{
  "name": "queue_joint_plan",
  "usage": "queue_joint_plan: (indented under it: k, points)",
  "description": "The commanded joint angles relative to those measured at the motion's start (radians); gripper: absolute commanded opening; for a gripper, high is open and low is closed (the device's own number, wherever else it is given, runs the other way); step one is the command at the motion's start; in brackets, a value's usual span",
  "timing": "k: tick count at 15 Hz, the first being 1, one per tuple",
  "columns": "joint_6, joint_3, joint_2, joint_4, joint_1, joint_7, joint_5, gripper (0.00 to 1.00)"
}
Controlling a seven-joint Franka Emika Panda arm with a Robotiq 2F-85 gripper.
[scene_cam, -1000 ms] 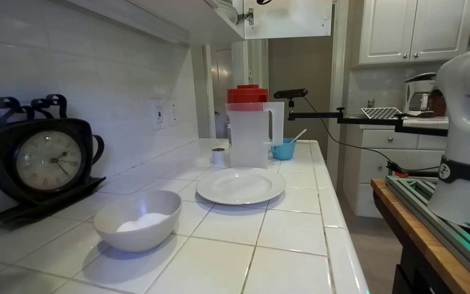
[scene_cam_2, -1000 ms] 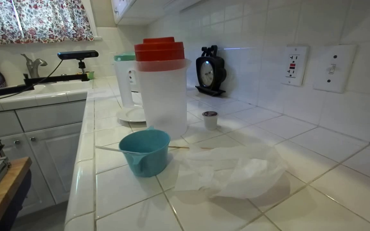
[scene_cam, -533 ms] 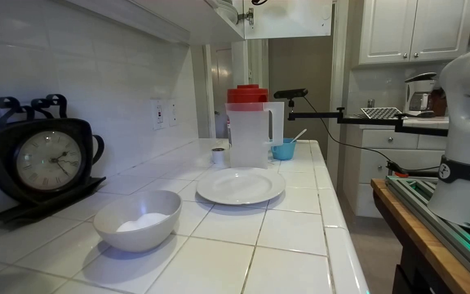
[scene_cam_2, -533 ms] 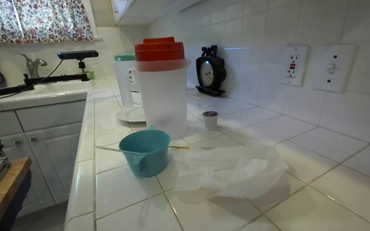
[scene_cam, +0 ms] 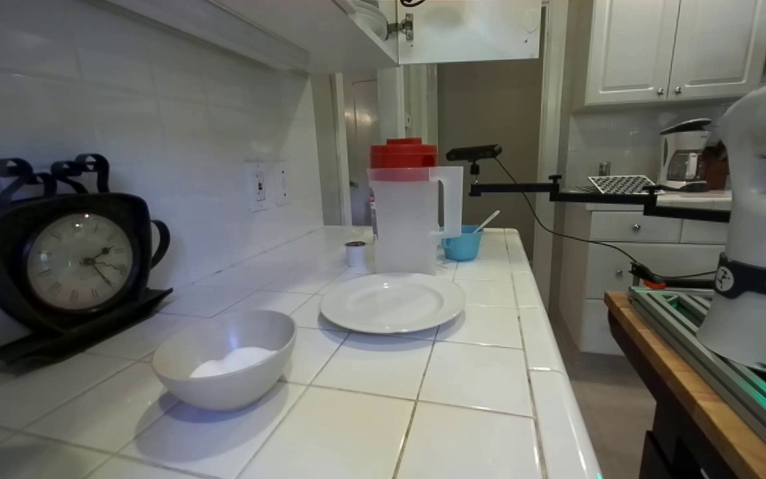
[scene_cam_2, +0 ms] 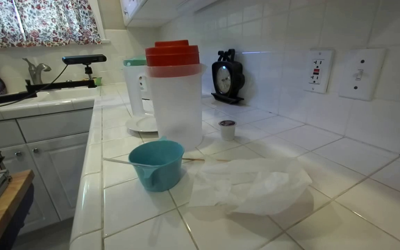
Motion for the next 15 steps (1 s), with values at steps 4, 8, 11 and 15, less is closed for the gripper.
queue_joint_plan:
  k: [4,8,11,15]
  points:
    - [-0.098,0.02,-0.007,0.015,-0.048,-0.01,0.049,1.0]
    - [-0.11,0.027,-0.039,-0.005,-0.055,0.023,0.026,1.0]
    - [-0.111,0.033,-0.069,-0.018,-0.058,0.06,0.002,1.0]
    - [-0.101,0.051,-0.122,-0.042,-0.06,0.153,-0.091,1.0]
